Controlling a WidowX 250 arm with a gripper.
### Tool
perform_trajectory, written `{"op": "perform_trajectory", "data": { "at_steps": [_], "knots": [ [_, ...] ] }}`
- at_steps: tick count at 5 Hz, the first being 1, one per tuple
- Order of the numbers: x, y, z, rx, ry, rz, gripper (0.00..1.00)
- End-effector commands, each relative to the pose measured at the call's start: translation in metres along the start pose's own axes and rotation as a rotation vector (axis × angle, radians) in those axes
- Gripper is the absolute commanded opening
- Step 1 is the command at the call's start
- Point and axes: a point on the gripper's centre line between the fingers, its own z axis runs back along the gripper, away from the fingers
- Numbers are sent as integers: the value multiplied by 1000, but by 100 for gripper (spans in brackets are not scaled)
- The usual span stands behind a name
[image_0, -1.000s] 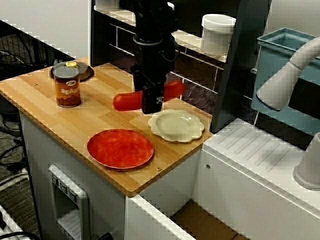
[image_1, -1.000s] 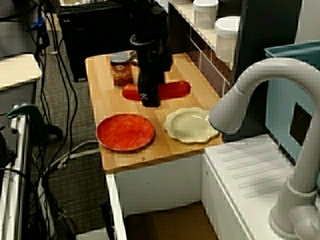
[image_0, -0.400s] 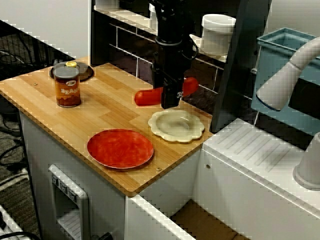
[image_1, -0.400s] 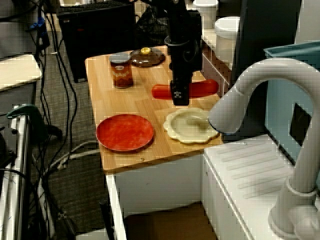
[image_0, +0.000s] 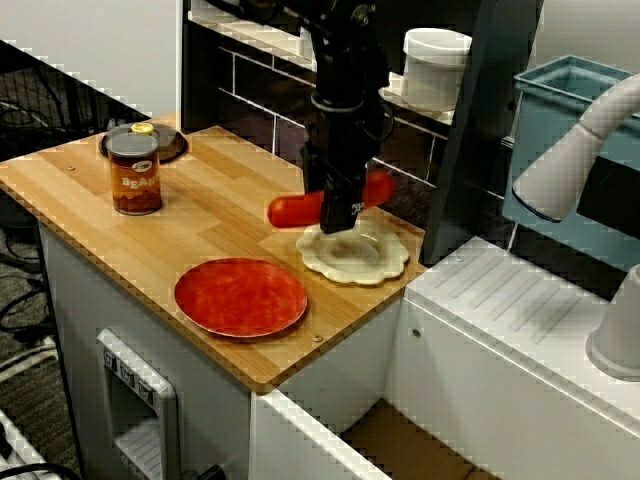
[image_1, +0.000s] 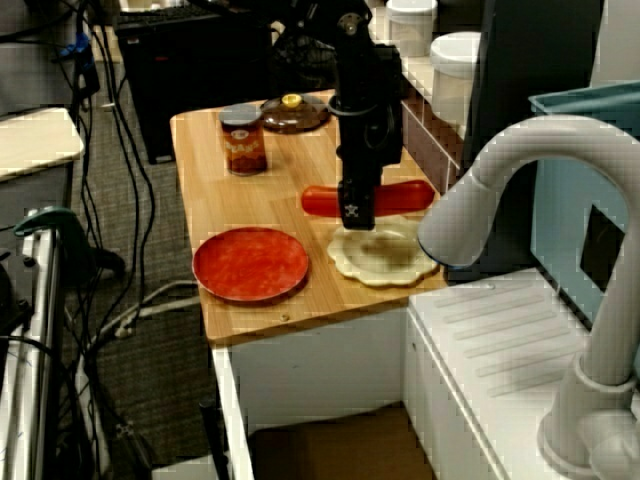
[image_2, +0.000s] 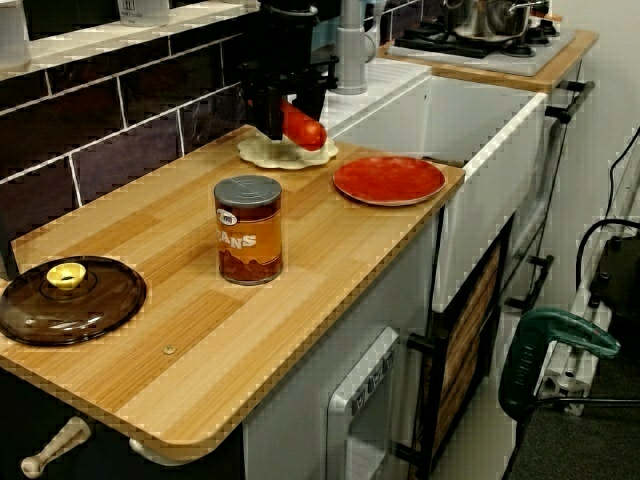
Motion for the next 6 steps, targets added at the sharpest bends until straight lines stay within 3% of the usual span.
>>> {"op": "perform_trajectory", "data": {
  "at_steps": [1,2,3,6],
  "knots": [
    [-6,-5,24,10,-64,-1,0],
    [-6,-5,19,17,-44,20,0],
    [-6,-1,16,8,-18,44,100],
    [-27,11,34,-48,-29,90,100]
  ]
}}
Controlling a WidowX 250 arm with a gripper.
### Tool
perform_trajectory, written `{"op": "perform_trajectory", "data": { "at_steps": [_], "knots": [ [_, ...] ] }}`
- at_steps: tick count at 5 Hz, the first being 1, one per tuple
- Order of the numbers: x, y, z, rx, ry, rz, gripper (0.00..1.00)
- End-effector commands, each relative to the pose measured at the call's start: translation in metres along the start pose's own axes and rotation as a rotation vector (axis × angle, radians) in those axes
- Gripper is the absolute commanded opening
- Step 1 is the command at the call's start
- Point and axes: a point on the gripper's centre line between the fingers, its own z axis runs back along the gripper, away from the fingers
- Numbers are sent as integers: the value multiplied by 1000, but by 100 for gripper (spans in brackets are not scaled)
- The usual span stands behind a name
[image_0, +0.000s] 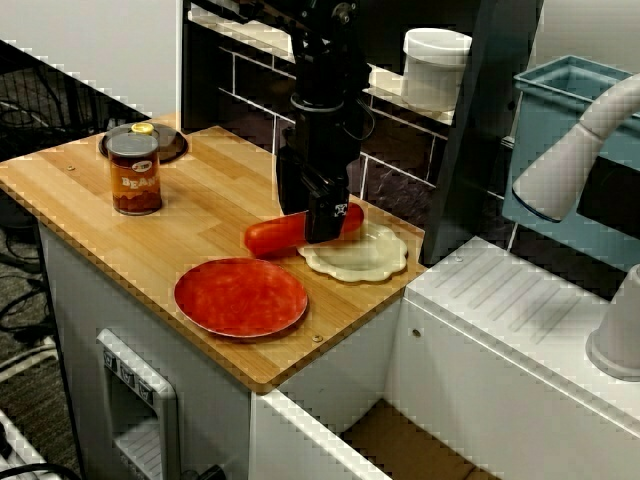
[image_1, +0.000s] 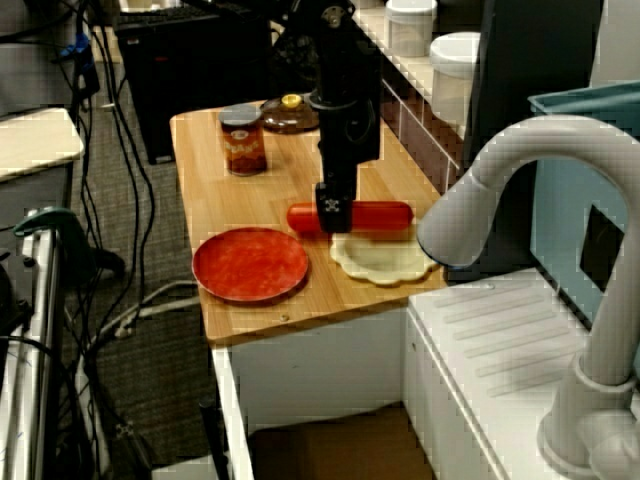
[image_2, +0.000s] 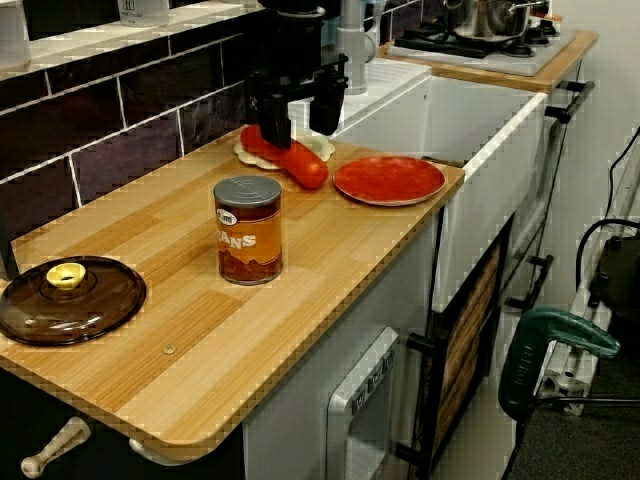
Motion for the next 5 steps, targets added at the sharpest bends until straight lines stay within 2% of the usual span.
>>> {"op": "perform_trajectory", "data": {
  "at_steps": [1,4,5],
  "knots": [
    [-23,19,41,-18,-88,28,100],
    [-65,41,57,-50,-122,75,100],
    [-74,49,64,-58,-149,79,100]
  ]
}}
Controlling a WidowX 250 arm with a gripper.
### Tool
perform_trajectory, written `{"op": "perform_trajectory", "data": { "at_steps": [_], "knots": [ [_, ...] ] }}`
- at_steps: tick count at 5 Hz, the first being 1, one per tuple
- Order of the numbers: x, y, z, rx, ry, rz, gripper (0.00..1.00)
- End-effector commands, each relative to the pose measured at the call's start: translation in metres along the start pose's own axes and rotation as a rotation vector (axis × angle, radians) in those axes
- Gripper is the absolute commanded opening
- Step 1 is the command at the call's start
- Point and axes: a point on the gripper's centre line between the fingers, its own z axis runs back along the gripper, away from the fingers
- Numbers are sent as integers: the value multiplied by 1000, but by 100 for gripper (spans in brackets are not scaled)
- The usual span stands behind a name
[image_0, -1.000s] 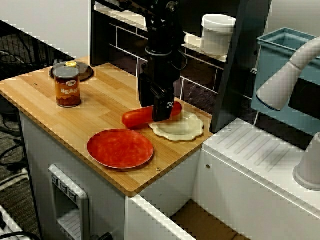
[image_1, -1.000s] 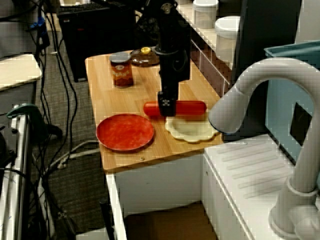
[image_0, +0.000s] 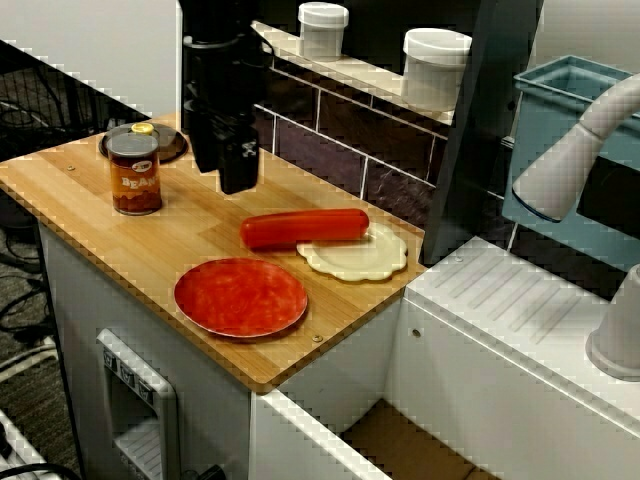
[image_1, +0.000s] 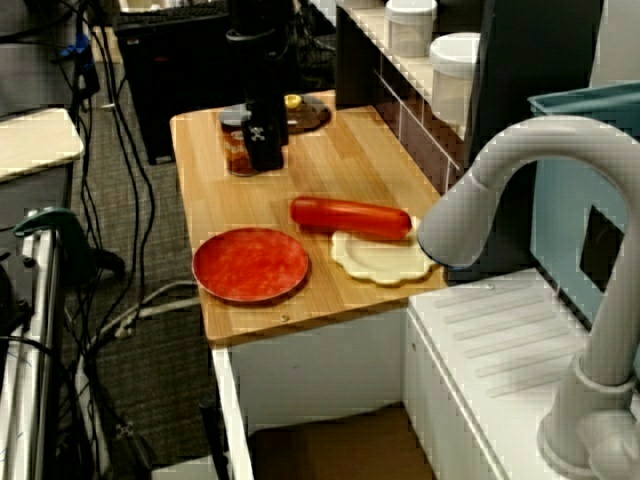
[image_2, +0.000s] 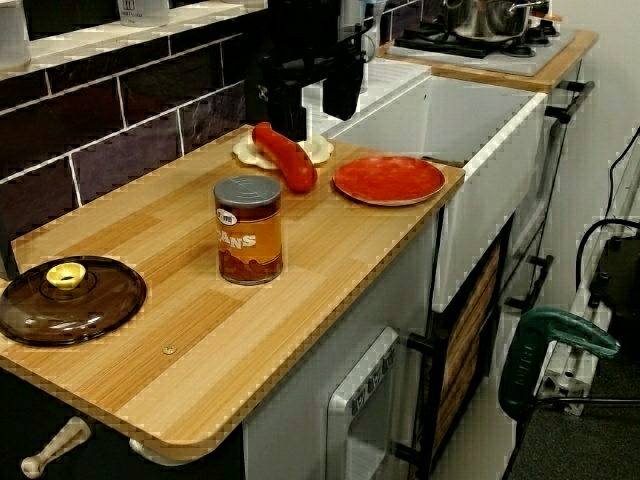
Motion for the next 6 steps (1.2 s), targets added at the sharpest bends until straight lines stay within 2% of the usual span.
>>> {"op": "perform_trajectory", "data": {
  "at_steps": [1,2,3,4,5,6],
  "knots": [
    [-16,25,43,13,-98,19,100],
    [-28,43,51,12,-87,47,100],
    [-40,60,54,25,-62,30,100],
    [-56,81,55,47,-78,17,100],
    [-65,96,46,70,-41,-15,100],
    [-71,104,34,96,31,-88,100]
  ]
}}
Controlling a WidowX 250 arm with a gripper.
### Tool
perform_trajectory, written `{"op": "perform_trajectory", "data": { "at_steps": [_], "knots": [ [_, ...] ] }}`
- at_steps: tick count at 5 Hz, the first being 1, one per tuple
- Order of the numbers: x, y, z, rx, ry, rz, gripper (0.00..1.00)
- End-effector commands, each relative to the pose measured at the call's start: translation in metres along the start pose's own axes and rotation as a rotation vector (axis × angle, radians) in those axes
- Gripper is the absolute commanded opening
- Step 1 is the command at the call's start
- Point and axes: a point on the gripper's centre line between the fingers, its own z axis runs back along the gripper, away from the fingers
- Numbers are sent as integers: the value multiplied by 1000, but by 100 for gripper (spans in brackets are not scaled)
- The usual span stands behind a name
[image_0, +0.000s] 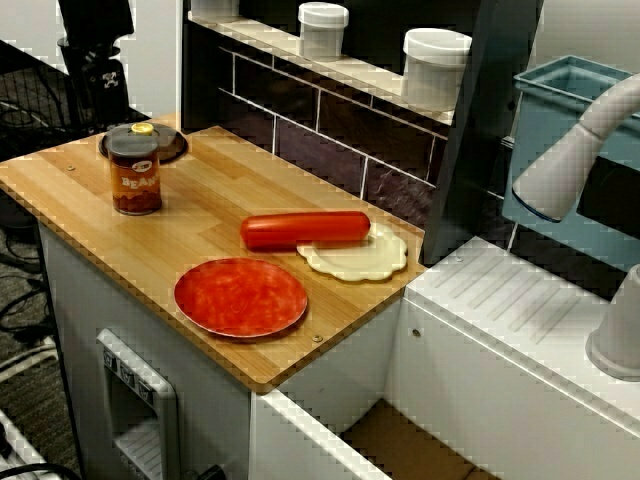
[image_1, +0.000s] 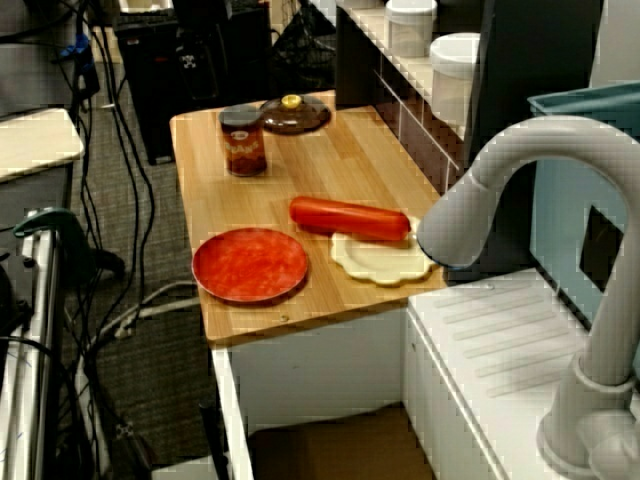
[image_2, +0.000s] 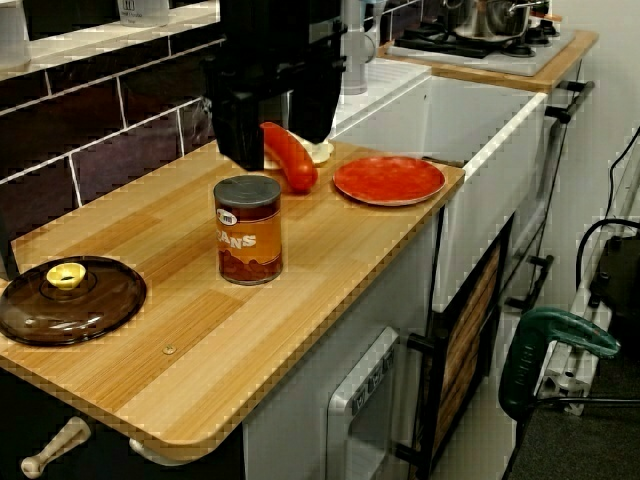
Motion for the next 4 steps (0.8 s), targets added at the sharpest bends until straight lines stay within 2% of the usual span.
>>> {"op": "perform_trajectory", "data": {
  "at_steps": [1,3,4],
  "knots": [
    [-13,12,-17,74,78,-99,100],
    [-25,1,-36,102,112,-140,100],
    [-32,1,-53,107,128,-129,100]
  ]
}}
